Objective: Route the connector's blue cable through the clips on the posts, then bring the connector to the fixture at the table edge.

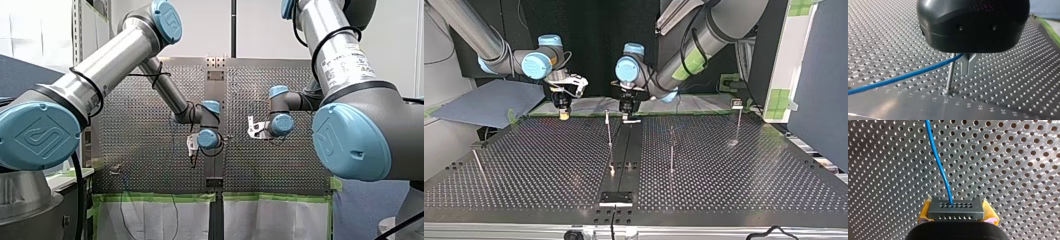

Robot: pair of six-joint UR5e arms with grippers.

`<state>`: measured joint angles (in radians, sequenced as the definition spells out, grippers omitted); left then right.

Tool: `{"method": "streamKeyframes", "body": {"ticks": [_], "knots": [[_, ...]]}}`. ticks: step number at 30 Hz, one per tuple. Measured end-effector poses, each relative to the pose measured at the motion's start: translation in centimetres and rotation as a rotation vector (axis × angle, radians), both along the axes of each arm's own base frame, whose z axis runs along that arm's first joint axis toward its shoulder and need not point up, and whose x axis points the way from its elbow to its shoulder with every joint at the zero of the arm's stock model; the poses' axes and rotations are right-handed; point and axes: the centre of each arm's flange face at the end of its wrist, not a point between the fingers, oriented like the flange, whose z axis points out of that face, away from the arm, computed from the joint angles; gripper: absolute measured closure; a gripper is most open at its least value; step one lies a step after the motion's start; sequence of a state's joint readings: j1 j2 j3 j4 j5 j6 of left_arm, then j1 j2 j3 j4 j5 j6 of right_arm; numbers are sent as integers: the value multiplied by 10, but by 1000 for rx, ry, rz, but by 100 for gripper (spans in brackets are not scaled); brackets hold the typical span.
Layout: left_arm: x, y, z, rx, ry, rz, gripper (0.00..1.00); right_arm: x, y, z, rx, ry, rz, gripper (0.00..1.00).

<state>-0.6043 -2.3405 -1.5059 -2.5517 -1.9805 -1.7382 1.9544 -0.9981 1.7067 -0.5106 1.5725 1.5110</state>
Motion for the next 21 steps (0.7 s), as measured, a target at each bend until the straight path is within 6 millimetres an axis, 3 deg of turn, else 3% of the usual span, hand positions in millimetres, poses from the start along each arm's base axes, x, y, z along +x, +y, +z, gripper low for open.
{"method": "streamKeyframes", "body": {"ticks": [21], "knots": [[22,9,11,10,-4,24,100,-10,-13,2,-35,-37,-27,83]]}}
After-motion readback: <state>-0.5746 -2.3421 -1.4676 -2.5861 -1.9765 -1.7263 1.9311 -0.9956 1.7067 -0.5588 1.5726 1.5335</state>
